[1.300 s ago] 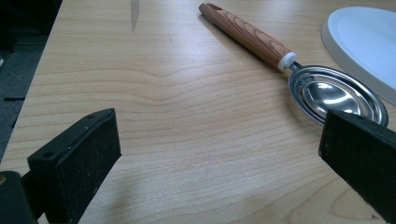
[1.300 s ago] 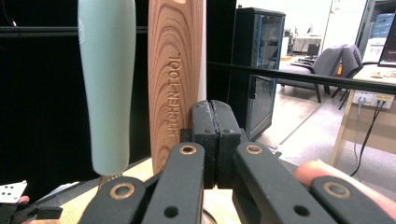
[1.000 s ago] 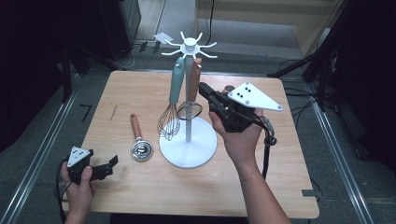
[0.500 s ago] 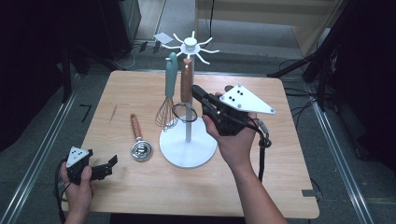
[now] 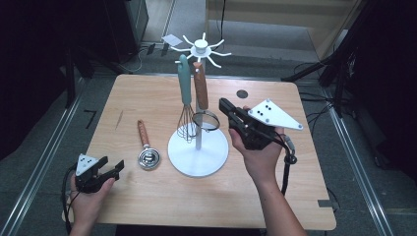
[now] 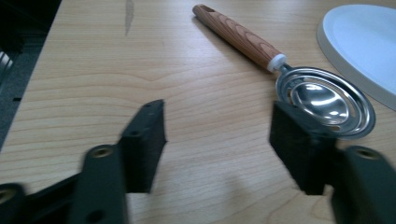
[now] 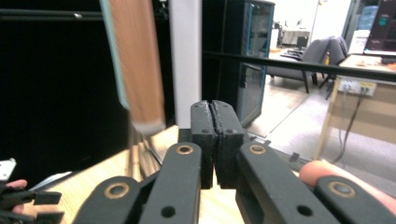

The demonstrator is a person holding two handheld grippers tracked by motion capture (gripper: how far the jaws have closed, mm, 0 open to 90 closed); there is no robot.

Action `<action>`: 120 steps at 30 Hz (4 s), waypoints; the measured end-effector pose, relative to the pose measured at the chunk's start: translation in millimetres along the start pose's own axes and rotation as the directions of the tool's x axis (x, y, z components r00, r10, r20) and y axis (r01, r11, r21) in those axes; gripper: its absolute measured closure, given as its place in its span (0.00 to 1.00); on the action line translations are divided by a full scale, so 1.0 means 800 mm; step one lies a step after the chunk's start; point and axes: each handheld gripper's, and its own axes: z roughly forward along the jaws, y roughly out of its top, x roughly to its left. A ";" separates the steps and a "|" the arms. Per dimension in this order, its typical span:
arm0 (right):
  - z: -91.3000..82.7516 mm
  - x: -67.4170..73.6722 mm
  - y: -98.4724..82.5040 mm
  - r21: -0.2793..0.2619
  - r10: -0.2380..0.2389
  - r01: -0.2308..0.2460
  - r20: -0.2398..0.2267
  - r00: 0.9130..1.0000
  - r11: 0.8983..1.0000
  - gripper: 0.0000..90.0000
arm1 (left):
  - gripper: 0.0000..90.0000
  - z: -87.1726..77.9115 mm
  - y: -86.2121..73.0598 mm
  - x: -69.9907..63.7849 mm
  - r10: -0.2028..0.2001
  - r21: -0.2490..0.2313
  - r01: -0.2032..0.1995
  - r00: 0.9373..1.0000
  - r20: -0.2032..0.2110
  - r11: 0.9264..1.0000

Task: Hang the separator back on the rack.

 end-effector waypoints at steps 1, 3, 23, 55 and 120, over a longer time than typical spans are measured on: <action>-0.003 -0.003 -0.005 0.009 0.005 -0.005 0.007 1.000 1.000 0.99 | 0.52 0.001 0.000 -0.001 -0.010 0.002 0.010 1.000 0.016 1.000; -0.007 -0.011 -0.016 0.018 0.013 -0.014 0.022 1.000 1.000 0.99 | 0.62 0.005 0.001 -0.002 -0.025 0.019 0.023 0.998 0.058 1.000; -0.045 -0.062 -0.157 0.206 0.088 -0.110 0.112 0.990 0.972 0.95 | 0.72 0.037 0.023 -0.012 -0.047 0.074 0.031 0.973 0.226 0.997; -0.079 -0.054 -0.224 0.302 0.141 -0.174 0.126 0.982 0.937 0.92 | 0.81 0.050 0.013 -0.043 -0.021 0.179 -0.020 0.975 0.221 0.984; -0.013 0.054 -0.246 0.419 0.163 -0.078 -0.171 0.972 0.905 1.00 | 0.99 0.027 -0.021 -0.162 0.140 0.185 -0.229 0.906 0.399 0.956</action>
